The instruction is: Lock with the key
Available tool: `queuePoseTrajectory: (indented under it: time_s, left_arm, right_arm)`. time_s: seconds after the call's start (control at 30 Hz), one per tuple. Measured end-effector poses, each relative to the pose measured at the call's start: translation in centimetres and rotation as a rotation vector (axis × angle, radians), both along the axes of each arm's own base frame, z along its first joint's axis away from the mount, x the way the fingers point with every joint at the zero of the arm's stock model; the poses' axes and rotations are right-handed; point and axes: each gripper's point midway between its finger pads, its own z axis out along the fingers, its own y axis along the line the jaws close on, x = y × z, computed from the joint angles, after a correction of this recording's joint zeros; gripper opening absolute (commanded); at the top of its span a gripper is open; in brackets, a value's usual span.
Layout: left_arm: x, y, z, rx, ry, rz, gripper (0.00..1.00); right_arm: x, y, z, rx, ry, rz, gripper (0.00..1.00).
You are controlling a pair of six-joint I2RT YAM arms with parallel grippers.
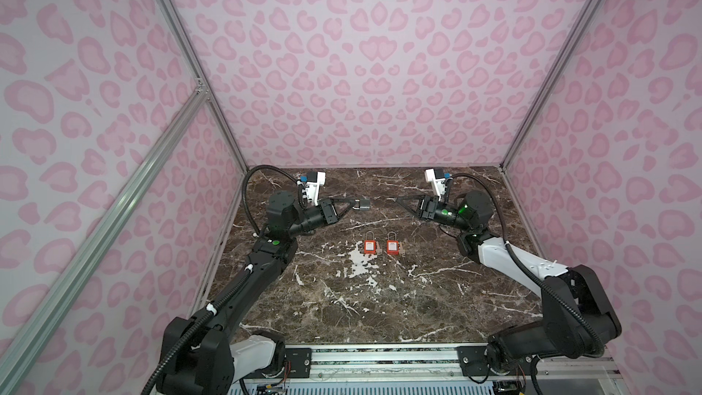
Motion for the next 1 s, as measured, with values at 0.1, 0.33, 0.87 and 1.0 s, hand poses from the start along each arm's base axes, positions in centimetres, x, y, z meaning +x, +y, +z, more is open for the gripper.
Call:
queuePoseTrajectory:
  time_s: [0.1,0.33,0.87,1.0]
  left_arm:
    - [0.1,-1.4,-1.4,0.037,0.027,-0.037,0.04]
    - [0.5,-7.3,-6.9,0.205,0.142,-0.158,0.03]
    - [-0.5,-18.0,-19.8,0.614,0.312,-0.373,0.03]
    - [-0.3,-18.8,-21.4,0.656,0.321,-0.386,0.03]
  right_arm:
    - [0.1,-1.4,-0.9,-0.041,0.016,-0.054,0.0]
    - [0.0,-4.6,-2.8,-0.171,0.036,-0.188,0.0]
    - [0.5,-13.1,-6.8,-0.365,0.145,-0.442,0.0]
    - [0.2,-13.8,-7.1,-0.376,0.152,-0.459,0.0]
